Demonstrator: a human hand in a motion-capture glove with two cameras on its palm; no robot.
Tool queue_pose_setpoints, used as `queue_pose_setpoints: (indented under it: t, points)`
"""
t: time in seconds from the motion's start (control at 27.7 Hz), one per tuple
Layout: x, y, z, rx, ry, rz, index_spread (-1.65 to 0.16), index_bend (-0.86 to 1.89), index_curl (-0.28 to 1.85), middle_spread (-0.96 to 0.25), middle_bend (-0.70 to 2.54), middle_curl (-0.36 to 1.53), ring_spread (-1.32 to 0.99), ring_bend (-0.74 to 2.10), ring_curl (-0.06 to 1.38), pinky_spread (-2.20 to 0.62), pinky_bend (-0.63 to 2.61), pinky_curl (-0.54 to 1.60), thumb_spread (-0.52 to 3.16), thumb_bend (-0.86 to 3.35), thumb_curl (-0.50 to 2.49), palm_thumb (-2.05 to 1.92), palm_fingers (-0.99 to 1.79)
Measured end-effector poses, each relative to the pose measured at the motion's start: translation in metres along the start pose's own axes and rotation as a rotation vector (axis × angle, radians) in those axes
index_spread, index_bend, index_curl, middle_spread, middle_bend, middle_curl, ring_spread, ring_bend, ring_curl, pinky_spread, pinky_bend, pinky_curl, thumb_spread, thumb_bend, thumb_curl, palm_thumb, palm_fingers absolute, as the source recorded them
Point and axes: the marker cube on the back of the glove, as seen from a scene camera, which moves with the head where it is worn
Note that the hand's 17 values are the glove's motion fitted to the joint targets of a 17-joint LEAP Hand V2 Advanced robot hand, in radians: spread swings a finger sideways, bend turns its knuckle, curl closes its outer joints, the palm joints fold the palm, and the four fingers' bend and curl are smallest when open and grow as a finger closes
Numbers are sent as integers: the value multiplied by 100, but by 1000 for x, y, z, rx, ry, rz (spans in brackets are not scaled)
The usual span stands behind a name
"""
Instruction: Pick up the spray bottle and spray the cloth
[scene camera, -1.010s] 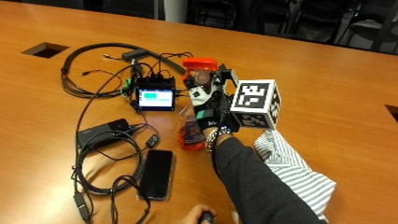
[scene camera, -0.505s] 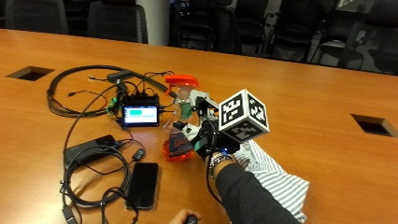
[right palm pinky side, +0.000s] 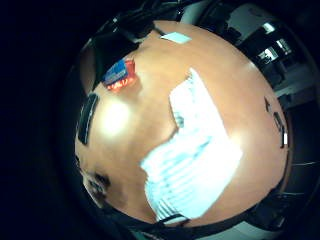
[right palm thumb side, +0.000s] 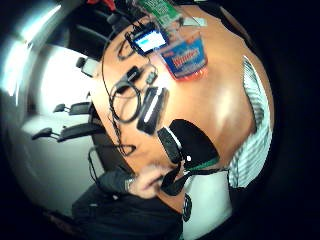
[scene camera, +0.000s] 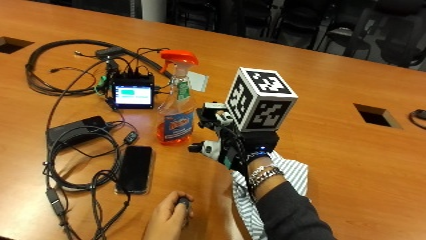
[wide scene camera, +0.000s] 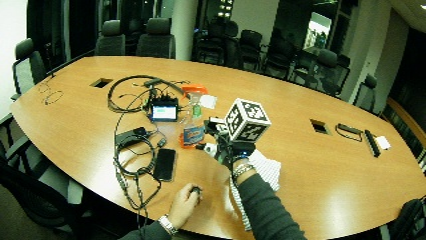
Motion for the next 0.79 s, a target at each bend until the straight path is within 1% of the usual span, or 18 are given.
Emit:
queue_pose_setpoints:
  t: [0.14,0.36,0.54,0.79]
  points:
    - [-8,22,-19,-34,95,-60,-37,12,26,-10,24,39,-8,38,35,24,43,36,103,-4,40,62,39]
    - [-11,52,-49,-66,155,-118,-39,12,25,-9,22,38,-7,38,34,25,42,35,105,-4,37,57,38]
    - [-7,77,-63,-78,204,-126,-39,12,24,-9,22,38,-6,35,34,26,42,35,105,-3,35,55,36]
    - [-3,99,-61,-110,214,-112,-40,13,24,-8,20,37,-5,32,33,26,43,35,106,-3,33,52,34]
